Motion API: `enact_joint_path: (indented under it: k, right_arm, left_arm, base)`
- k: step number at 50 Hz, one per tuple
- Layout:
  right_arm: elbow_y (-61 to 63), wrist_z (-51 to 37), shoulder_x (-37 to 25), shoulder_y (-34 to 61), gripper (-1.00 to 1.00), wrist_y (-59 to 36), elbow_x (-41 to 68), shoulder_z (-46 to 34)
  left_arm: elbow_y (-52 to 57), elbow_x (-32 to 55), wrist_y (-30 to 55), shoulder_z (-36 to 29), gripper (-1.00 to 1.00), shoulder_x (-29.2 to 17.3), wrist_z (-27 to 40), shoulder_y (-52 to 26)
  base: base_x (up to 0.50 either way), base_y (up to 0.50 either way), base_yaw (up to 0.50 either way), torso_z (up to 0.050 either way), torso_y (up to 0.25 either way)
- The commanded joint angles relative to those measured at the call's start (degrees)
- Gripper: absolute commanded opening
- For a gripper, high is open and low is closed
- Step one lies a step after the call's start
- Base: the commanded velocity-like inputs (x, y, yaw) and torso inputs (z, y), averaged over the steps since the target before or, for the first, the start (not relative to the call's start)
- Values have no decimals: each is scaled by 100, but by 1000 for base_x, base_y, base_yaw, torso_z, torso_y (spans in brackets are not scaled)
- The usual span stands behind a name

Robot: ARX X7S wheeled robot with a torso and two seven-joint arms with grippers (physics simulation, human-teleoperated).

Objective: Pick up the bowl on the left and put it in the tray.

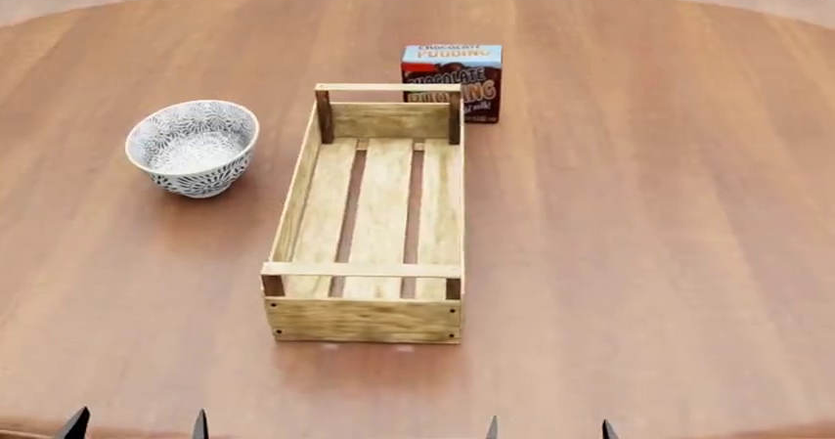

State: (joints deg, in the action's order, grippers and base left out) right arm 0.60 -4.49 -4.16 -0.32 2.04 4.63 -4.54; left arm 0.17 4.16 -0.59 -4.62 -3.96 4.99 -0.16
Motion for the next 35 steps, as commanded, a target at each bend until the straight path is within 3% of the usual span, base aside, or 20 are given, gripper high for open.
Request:
enact_joint_path:
  k: [1,35]
  right_arm:
    - [29,-102,-75,4,100,25,73,-94]
    - [3,-323,-271,0,100,99,245,-339]
  left_arm:
    - [3,141,-14,-55,100,-79,100,-14]
    - [13,455,-52,-233,100,-263,319,3]
  base:
    - [4,500,0,0,0]
    - [3,500,0,0,0]
